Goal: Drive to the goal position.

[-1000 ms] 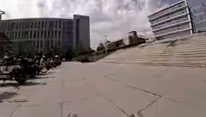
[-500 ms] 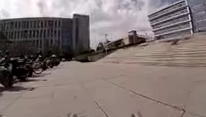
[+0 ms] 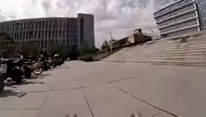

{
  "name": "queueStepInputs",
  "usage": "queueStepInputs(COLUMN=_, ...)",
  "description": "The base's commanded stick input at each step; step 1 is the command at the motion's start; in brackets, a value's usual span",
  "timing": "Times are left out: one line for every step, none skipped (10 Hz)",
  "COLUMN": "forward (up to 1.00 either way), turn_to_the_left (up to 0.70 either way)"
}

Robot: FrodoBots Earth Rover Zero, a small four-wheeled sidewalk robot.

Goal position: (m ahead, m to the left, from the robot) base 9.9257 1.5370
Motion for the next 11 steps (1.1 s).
queueStepInputs(forward=1.0, turn_to_the_left=0.01)
queueStepInputs(forward=1.0, turn_to_the_left=0.01)
queueStepInputs(forward=1.0, turn_to_the_left=0.02)
queueStepInputs(forward=1.0, turn_to_the_left=0.05)
queueStepInputs(forward=1.0, turn_to_the_left=0.33)
queueStepInputs(forward=1.0, turn_to_the_left=0.39)
queueStepInputs(forward=1.0, turn_to_the_left=0.3)
queueStepInputs(forward=1.0, turn_to_the_left=-0.01)
queueStepInputs(forward=1.0, turn_to_the_left=0.01)
queueStepInputs(forward=1.0, turn_to_the_left=0.01)
queueStepInputs(forward=1.0, turn_to_the_left=0.01)
